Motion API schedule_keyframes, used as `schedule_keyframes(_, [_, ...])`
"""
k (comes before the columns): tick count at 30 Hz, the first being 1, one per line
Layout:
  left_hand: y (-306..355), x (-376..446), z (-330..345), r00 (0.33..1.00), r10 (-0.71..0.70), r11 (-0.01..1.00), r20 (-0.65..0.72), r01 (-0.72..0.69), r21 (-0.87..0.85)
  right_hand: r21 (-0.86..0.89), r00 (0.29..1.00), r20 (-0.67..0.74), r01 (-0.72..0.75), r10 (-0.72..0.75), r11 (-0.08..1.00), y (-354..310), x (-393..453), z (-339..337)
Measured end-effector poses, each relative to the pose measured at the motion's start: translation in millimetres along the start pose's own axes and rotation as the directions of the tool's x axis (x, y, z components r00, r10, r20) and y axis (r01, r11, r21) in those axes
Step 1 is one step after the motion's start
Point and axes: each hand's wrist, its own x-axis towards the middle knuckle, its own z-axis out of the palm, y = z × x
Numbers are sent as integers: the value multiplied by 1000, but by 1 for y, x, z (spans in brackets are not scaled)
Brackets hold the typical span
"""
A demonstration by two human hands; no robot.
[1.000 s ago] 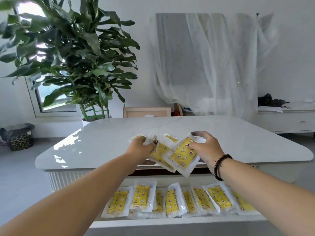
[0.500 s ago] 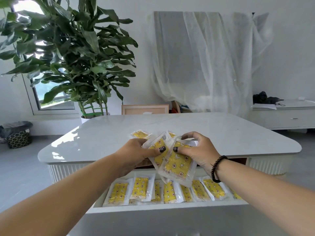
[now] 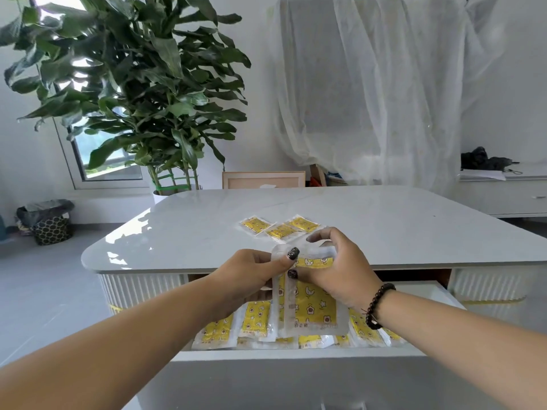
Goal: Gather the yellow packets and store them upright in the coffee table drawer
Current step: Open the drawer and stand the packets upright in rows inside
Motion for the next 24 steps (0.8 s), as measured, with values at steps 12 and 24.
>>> schedule_keyframes(12, [-11,22,-6,994,10,999,-108,-6,38,80,994,112,-23,14,997,10,2,4])
schedule_keyframes(24, [-25,42,-10,981,-10,1000,-194,6,-22,294,920,228,-376,318,879,44,13,8])
